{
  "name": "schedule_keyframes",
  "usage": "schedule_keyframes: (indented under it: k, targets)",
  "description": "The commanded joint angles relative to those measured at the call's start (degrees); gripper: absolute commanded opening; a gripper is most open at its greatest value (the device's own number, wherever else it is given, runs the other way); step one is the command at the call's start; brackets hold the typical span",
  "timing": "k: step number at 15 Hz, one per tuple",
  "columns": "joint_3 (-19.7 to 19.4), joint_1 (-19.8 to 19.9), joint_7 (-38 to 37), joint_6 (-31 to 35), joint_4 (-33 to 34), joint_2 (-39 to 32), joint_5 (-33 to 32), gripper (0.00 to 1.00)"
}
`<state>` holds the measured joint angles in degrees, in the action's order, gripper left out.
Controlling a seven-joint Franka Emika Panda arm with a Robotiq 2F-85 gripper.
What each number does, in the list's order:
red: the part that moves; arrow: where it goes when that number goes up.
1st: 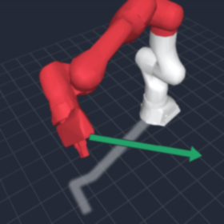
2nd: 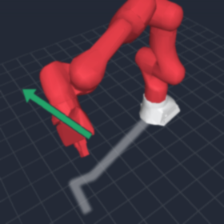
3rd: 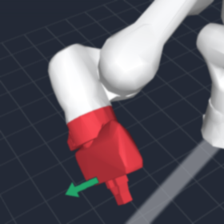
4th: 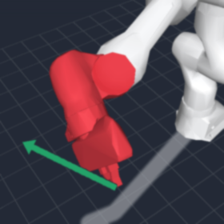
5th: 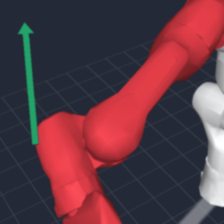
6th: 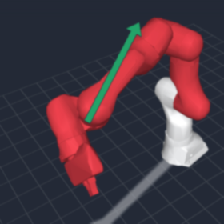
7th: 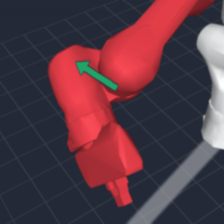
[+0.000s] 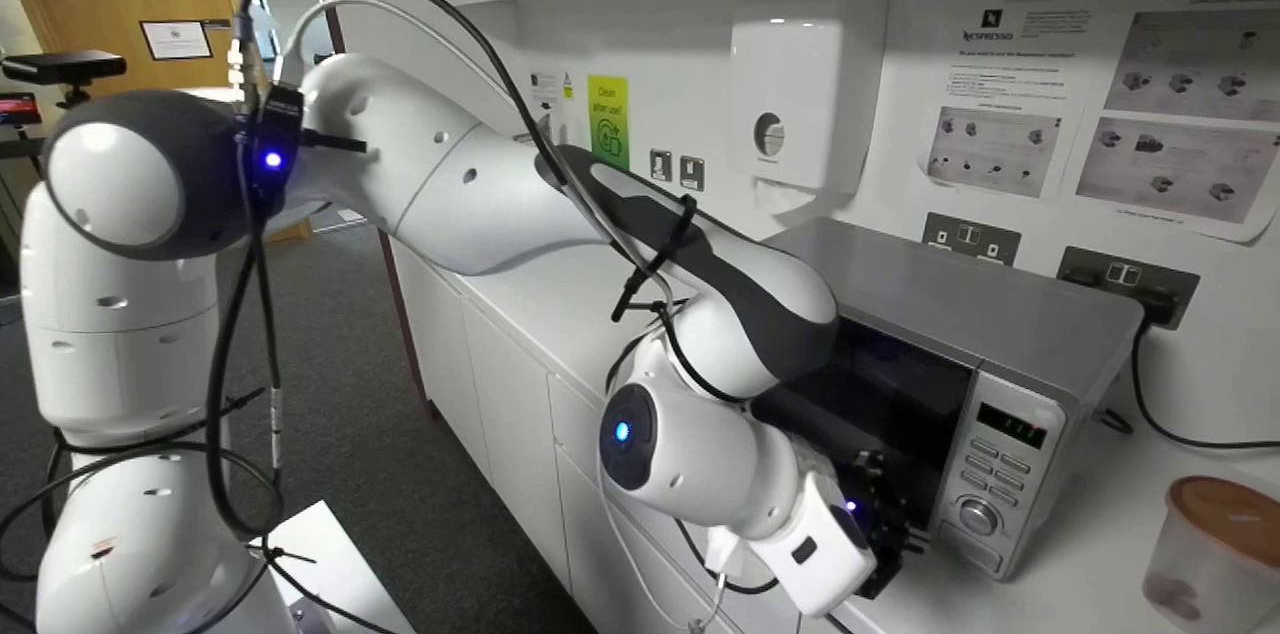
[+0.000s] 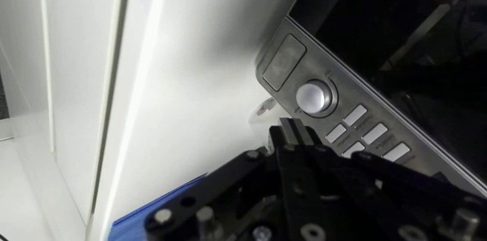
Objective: Press the last button from the left on the microwave
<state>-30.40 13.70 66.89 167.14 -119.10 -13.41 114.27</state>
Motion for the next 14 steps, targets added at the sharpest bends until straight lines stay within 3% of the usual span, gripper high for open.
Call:
schedule_keyframes:
  k: [1,4,8,12,14]
  targets:
    - [4.0,0.6,-10.2,1.9,-14.1,13.5,-16.3,0.0]
    - [6.5,1.6,-21.3,-0.6,-24.0,19.6,-30.4,0.0]
    - [8.8,2.7,-36.5,-3.0,-32.4,20.8,-48.8,0.0]
    - [11.9,5.8,-56.4,4.7,-37.9,19.5,-68.6,0.0]
    - [12.0,6.8,-63.5,7.8,-41.2,24.6,-78.0,0.0]
